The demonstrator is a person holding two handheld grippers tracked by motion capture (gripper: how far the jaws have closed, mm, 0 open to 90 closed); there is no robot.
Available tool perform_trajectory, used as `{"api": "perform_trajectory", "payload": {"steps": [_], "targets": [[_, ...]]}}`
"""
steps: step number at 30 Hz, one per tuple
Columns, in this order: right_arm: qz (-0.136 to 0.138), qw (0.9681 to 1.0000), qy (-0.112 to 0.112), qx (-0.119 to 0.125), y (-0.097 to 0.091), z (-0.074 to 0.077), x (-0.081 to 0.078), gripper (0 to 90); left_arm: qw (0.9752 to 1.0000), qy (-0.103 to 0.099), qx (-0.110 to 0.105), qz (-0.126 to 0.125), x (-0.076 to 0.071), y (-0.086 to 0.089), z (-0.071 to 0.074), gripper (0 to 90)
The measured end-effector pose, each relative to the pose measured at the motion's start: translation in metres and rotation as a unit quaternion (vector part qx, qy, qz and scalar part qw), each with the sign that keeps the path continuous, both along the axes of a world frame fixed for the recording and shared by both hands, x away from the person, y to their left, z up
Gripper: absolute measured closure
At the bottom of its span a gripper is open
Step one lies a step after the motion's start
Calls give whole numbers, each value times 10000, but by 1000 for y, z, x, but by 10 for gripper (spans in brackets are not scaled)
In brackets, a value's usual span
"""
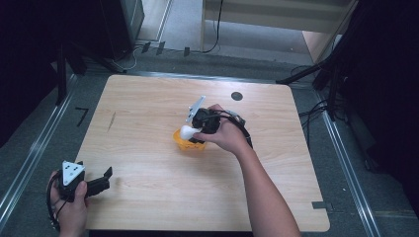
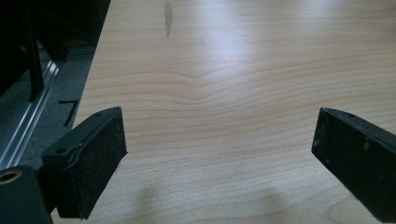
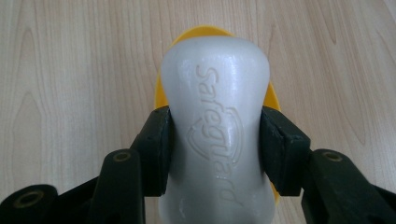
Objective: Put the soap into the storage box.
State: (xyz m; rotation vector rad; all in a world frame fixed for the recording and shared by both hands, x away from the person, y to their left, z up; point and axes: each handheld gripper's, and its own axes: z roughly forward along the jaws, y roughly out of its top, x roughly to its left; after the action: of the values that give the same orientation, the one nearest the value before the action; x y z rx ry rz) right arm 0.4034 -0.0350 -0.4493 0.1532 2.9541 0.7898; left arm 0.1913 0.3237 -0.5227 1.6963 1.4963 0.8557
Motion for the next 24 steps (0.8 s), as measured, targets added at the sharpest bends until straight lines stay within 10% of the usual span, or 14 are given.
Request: {"api": "perform_trajectory", "payload": {"steps": [24], "targets": [[87,9996,-8,-274,11,-20,7,501,10000,8,-26,-2,0,0,0,33]]}}
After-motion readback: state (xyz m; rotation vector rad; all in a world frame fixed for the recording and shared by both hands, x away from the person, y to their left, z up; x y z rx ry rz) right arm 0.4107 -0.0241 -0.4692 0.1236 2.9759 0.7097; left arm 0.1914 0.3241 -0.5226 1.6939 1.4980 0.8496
